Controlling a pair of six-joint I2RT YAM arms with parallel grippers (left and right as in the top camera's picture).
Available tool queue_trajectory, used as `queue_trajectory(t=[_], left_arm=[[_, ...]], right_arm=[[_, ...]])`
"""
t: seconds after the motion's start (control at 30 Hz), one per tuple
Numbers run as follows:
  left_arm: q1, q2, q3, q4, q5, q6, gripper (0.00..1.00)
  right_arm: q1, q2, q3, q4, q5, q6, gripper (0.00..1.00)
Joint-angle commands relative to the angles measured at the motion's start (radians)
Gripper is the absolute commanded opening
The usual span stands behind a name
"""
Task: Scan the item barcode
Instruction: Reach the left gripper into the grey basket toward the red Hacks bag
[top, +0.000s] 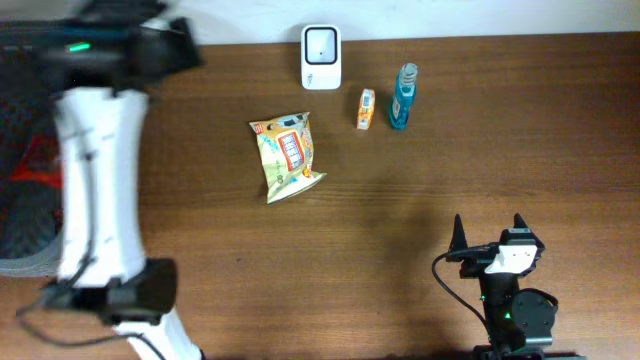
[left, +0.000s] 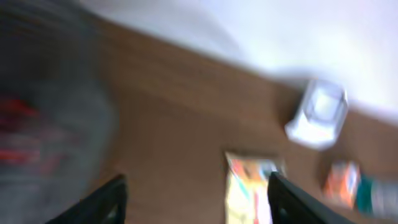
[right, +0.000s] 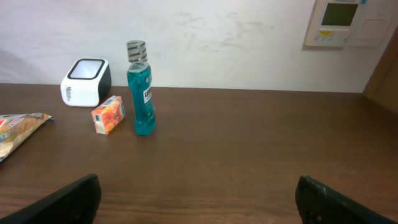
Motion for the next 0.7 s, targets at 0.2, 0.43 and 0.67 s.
queue_trajectory(t=[0.2, 0.43, 0.67], left_arm=[[0.435, -0.012, 0.006, -0.035, -0.035, -0.025, 0.88], [0.532, 0.102, -0.011, -0.050, -0.034, -0.025, 0.88], [0.535, 0.245, -0.057, -0.059, -0.037, -0.024, 0.87]], right_arm=[[-0.005, -0.003, -0.007, -0.004, 0.013, 0.000, 0.99], [-0.005, -0.003, -0.007, -0.004, 0.013, 0.000, 0.98], [-0.005, -0.003, -0.007, -0.004, 0.013, 0.000, 0.98]])
